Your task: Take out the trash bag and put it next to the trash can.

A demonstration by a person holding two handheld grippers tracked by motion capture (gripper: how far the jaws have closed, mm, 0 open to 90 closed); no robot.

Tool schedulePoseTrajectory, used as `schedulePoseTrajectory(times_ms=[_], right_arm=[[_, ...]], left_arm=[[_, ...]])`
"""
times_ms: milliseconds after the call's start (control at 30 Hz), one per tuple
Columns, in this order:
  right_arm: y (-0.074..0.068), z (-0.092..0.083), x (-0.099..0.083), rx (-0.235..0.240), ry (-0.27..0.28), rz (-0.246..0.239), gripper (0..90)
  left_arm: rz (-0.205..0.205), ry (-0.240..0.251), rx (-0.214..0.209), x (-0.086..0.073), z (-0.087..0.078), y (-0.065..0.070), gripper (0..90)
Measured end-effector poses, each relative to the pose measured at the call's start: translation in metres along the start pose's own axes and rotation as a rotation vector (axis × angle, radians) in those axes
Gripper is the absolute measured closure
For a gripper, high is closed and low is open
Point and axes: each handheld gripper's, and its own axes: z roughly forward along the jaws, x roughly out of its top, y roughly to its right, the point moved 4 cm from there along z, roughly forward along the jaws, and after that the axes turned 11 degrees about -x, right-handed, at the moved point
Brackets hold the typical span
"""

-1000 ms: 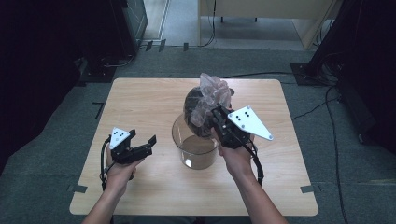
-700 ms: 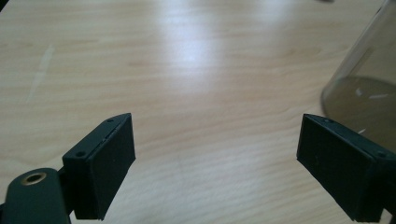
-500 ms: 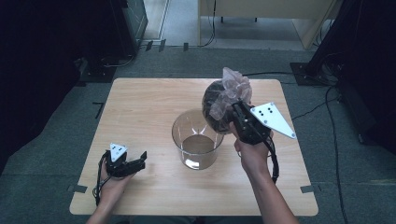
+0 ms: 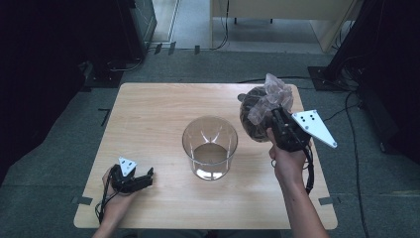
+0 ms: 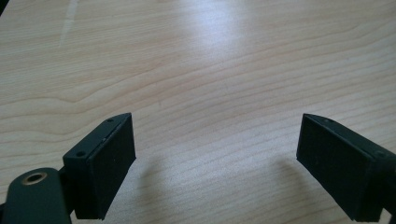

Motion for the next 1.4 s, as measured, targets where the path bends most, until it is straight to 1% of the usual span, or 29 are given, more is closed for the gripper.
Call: schedulePoseTrajectory(times_ms=[100,200,267,400,500,600,767,867,967,1000,1100,1200,1333,1400], right_arm=[[0.006,0.006,-0.008,-0.025,-0.015,-0.004,90.0],[0.008,0.013,-0.018,-0.045,-0.036,-0.012,90.0],[0.009,0.018,-0.025,-0.052,-0.049,-0.02,90.0],[0.01,0.03,-0.039,-0.058,-0.072,-0.011,90.0],[0.01,0.039,-0.052,-0.066,-0.086,0.0,90.0],[0.01,0.049,-0.065,-0.081,-0.111,0.01,90.0],[0.004,0.066,-0.082,-0.094,-0.144,-0.012,90.0],[-0.001,0.076,-0.089,-0.085,-0.154,-0.025,90.0],[-0.008,0.087,-0.096,-0.059,-0.174,-0.025,90.0],[-0.01,0.09,-0.097,-0.044,-0.179,-0.022,90.0],[-0.014,0.099,-0.101,-0.002,-0.188,0.013,90.0],[-0.015,0.102,-0.105,0.042,-0.203,0.061,89.9],[-0.012,0.102,-0.12,0.07,-0.246,0.062,89.6],[-0.008,0.1,-0.128,0.067,-0.265,0.068,89.2]], left_arm=[[-0.011,-0.004,-0.008,0.0,0.0,-0.001,11.1],[-0.018,-0.035,-0.008,-0.002,0.001,-0.001,11.4],[-0.021,-0.035,-0.01,-0.002,0.002,0.0,11.9],[-0.045,-0.038,-0.023,-0.002,0.002,-0.002,11.9],[-0.063,-0.04,-0.032,-0.002,0.002,-0.003,11.9],[-0.072,-0.046,-0.042,-0.002,0.002,-0.004,11.9],[-0.069,-0.046,-0.046,-0.003,0.002,-0.005,11.9],[-0.066,-0.043,-0.051,-0.003,0.002,-0.005,12.0],[-0.066,-0.044,-0.052,-0.004,0.001,-0.006,12.0],[-0.065,-0.045,-0.052,-0.004,0.001,-0.006,12.0],[-0.064,-0.044,-0.054,-0.004,0.0,-0.006,12.1],[-0.063,-0.044,-0.056,-0.005,0.0,-0.006,12.0],[-0.061,-0.045,-0.062,-0.004,0.0,-0.007,12.1],[-0.06,-0.045,-0.061,-0.004,0.0,-0.008,12.4]])
